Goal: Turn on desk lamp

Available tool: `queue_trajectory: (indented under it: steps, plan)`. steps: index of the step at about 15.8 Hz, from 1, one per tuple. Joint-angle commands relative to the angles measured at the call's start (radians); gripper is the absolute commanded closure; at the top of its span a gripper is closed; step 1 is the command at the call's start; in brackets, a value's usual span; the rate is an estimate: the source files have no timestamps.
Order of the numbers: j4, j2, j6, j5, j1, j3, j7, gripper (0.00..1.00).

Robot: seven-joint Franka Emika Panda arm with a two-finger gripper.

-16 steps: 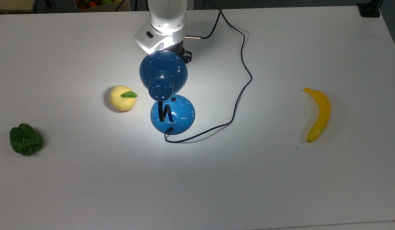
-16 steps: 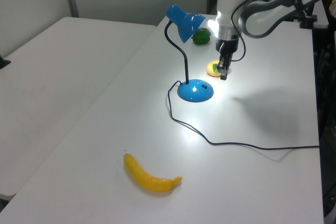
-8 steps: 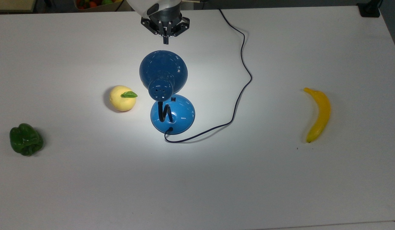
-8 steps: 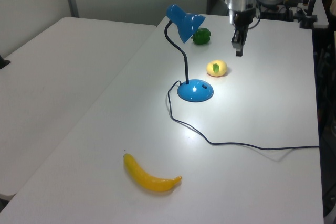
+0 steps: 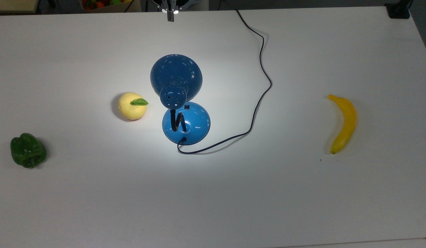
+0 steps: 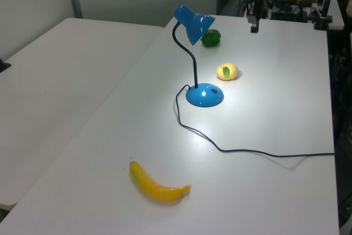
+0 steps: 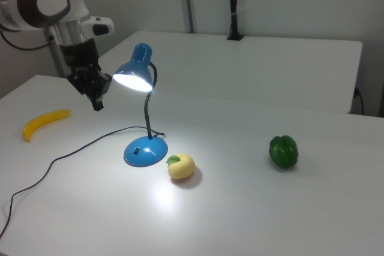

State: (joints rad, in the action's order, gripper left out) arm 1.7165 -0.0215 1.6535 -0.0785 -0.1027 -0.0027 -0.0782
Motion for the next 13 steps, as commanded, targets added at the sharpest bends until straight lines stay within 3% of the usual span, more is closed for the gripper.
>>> queue_trajectory:
  steps: [1, 7, 8, 12, 13]
  plan:
    - [-0.100, 0.021, -0.078, -0.001, 0.017, -0.005, 0.063, 0.98]
    - [-0.163, 0.041, -0.110, 0.008, 0.034, -0.005, 0.101, 0.97]
    - [-0.176, 0.046, -0.110, 0.008, 0.034, -0.005, 0.104, 0.92]
    - [-0.176, 0.041, -0.113, 0.006, 0.041, -0.005, 0.112, 0.56]
    - [-0.175, 0.041, -0.113, 0.006, 0.043, -0.005, 0.112, 0.39]
